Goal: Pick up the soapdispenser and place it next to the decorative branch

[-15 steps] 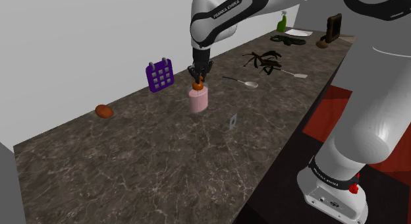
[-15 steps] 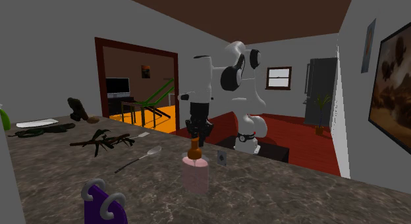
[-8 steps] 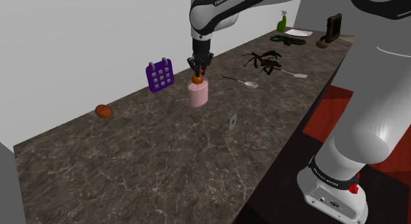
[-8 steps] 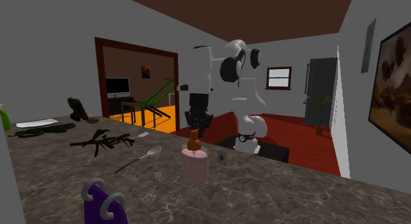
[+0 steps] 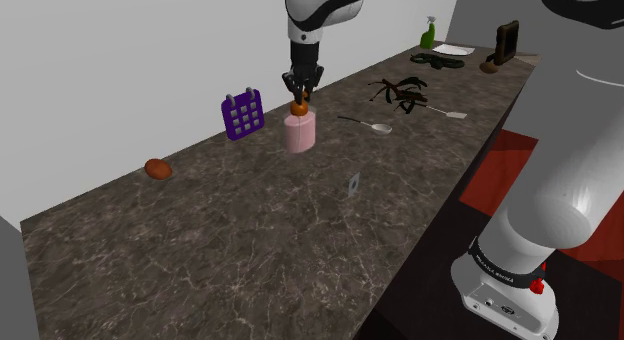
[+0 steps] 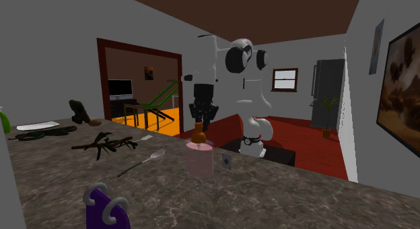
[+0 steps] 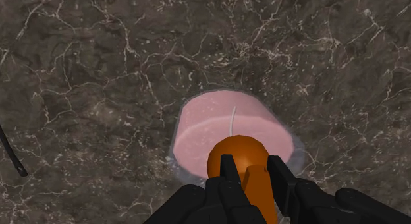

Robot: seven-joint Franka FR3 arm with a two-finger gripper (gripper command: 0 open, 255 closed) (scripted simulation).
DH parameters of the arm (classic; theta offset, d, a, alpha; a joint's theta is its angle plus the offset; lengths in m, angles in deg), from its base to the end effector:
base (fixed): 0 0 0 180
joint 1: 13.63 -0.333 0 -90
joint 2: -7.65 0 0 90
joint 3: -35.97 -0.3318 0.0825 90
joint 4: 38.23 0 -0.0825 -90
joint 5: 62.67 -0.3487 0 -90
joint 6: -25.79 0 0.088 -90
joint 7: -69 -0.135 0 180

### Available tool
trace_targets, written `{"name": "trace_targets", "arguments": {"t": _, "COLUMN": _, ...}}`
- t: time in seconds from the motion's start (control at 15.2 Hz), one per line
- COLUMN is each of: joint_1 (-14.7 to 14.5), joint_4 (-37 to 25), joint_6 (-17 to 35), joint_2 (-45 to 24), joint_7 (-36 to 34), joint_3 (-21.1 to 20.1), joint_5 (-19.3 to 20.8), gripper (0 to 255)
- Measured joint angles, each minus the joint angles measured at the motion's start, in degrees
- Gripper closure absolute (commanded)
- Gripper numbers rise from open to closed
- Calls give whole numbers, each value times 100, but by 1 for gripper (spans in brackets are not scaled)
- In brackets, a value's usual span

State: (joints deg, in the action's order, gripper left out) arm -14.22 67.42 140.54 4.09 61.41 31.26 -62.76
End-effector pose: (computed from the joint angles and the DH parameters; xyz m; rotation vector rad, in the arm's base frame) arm 0.5576 0.0509 0.4965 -3.1200 0.0639 -0.1492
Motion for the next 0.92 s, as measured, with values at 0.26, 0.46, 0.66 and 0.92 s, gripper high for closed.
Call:
{"name": "trace_targets", "arguments": {"t": 0.26, "joint_1": -4, "joint_4": -242, "joint_6": -294, "joint_2": 53, "joint_7": -7, "joint_3": -4, "joint_5": -2, "gripper": 255}}
{"name": "trace_targets", "arguments": {"t": 0.46, "joint_1": 1, "joint_4": -460, "joint_6": -518, "joint_2": 59, "joint_7": 1, "joint_3": 0, "joint_5": -5, "gripper": 255}}
{"name": "trace_targets", "arguments": {"t": 0.66, "joint_1": -1, "joint_4": -699, "joint_6": -753, "joint_2": 55, "joint_7": -3, "joint_3": -1, "joint_5": -4, "gripper": 255}}
{"name": "trace_targets", "arguments": {"t": 0.92, "joint_1": -6, "joint_4": -1030, "joint_6": -1083, "joint_2": 54, "joint_7": -12, "joint_3": -5, "joint_5": -2, "gripper": 255}}
